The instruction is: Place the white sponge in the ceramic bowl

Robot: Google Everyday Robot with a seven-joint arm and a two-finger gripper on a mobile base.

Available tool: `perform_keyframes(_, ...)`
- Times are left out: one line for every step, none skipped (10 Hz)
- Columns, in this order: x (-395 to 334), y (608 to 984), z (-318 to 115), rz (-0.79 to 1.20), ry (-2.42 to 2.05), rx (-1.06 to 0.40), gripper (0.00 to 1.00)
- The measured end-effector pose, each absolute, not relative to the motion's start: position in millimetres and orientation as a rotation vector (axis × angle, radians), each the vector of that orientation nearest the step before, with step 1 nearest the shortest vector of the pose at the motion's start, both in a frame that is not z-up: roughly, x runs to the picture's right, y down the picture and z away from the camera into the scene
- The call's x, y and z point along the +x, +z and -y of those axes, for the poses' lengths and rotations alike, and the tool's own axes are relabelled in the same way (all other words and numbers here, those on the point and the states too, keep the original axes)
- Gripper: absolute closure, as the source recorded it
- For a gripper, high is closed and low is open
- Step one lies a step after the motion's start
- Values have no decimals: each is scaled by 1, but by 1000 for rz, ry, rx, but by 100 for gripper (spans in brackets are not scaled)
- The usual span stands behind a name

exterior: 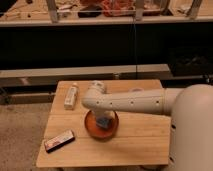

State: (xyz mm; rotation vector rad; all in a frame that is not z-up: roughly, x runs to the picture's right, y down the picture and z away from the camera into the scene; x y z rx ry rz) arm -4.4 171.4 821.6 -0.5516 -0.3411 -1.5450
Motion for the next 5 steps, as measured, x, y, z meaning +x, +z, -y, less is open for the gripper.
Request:
perform_keyframes(-4, 823, -172, 343, -1549, -550, 100)
perform_keyframes(-5, 823, -172, 346, -1553, -548, 99)
perform_keyframes(-5, 824, -174, 354, -1570, -545, 95)
perform_keyframes(-6, 824, -174, 358, -1575, -541, 95)
perform_keyframes(-6, 825, -173, 359, -1574, -540, 95)
